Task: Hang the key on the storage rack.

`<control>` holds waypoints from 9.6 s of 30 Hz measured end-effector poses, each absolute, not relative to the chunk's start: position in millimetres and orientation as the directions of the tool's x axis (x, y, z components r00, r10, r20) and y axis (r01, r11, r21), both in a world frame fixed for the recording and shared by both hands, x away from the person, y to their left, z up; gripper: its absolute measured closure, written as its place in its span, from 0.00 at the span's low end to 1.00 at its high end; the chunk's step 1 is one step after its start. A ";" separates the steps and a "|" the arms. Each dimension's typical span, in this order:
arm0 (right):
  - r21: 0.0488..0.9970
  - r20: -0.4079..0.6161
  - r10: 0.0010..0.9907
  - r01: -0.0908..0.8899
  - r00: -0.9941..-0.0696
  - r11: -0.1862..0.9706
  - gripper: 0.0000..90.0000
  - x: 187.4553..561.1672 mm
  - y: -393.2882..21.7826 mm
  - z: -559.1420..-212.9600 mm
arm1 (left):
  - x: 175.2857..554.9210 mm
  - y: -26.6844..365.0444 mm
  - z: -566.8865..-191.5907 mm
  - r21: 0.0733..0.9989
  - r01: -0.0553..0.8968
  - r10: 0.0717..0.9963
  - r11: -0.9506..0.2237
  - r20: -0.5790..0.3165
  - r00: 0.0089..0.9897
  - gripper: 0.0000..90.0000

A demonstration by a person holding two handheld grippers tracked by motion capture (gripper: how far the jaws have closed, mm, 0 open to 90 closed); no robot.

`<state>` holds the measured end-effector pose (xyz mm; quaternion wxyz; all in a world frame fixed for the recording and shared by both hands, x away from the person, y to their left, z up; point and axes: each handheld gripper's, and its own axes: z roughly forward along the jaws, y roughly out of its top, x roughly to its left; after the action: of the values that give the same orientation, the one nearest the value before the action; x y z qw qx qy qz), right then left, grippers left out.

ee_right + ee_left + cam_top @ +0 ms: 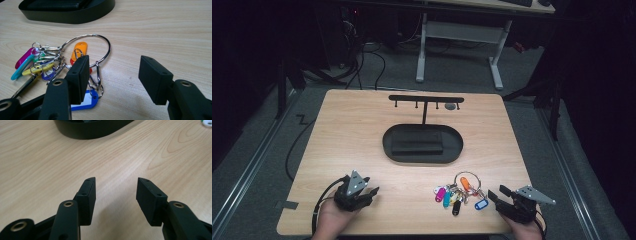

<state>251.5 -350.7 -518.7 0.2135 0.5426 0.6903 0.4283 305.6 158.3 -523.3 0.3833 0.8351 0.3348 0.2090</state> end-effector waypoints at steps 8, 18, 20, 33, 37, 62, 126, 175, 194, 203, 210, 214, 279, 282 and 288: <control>0.814 0.180 0.928 0.579 -0.325 0.045 0.48 254.6 -348.8 -520.9 | 299.8 166.9 -519.1 0.804 0.414 0.724 -0.427 0.029 0.689 0.54; 0.763 0.097 0.936 0.629 -0.339 0.149 0.50 261.0 -329.4 -510.8 | 297.7 155.3 -523.9 0.793 0.371 0.668 -0.484 0.061 0.742 0.53; 0.717 -0.018 0.931 0.644 -0.365 0.266 0.50 269.2 -314.9 -503.6 | 297.8 152.7 -522.8 0.795 0.352 0.656 -0.494 0.074 0.752 0.53; 0.450 -0.054 0.914 0.807 -0.402 0.382 0.54 312.6 -286.2 -478.3 | 298.7 160.4 -518.5 0.809 0.332 0.631 -0.484 0.060 0.774 0.53; 0.389 -0.042 0.913 0.835 -0.406 0.390 0.55 324.5 -282.9 -477.3 | 297.7 158.8 -519.0 0.803 0.327 0.622 -0.499 0.069 0.780 0.53; 0.019 0.016 0.962 0.962 -0.274 0.273 0.77 394.2 -273.5 -487.3 | 295.9 156.2 -519.6 0.794 0.313 0.608 -0.521 0.088 0.789 0.53; 0.227 -0.171 0.825 0.793 -0.539 0.566 0.98 369.0 -263.0 -314.5 | 299.6 164.8 -523.2 0.808 0.317 0.615 -0.496 0.069 0.785 0.53; 0.322 -0.199 0.845 0.782 -0.496 0.535 0.98 486.7 -216.6 -288.4 | 298.2 175.8 -524.6 0.804 0.334 0.621 -0.492 0.055 0.782 0.53; 0.309 -0.199 0.856 0.798 -0.477 0.517 0.98 509.6 -213.6 -298.6 | 299.0 176.8 -524.2 0.804 0.331 0.620 -0.494 0.058 0.783 0.53; 0.304 -0.201 0.859 0.804 -0.470 0.511 0.97 512.3 -216.3 -306.4 | 298.9 175.8 -525.0 0.808 0.328 0.621 -0.489 0.059 0.782 0.53; 0.316 -0.206 0.863 0.803 -0.461 0.505 0.95 518.3 -215.0 -311.0 | 298.6 175.7 -524.6 0.806 0.328 0.618 -0.493 0.060 0.784 0.53; 0.336 -0.209 0.869 0.802 -0.448 0.494 0.94 520.3 -213.2 -310.1 | 298.9 176.5 -524.1 0.806 0.328 0.618 -0.493 0.059 0.784 0.53; 0.659 -0.038 0.922 0.684 -0.386 0.314 0.21 337.1 -274.1 -478.8 | 300.0 169.7 -529.8 0.783 0.339 0.612 -0.522 0.067 0.788 0.53; 0.694 -0.006 0.918 0.659 -0.396 0.289 0.20 324.3 -274.4 -492.2 | 299.1 168.6 -530.2 0.783 0.339 0.611 -0.521 0.065 0.789 0.53; 0.777 -0.013 0.918 0.574 -0.397 0.259 0.19 291.9 -280.2 -517.6 | 297.3 165.5 -530.1 0.789 0.342 0.609 -0.510 0.050 0.791 0.52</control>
<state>291.9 -280.2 -517.6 0.2413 0.4934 0.7557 0.3567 297.3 165.5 -530.1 0.4091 0.8534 0.2787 0.1631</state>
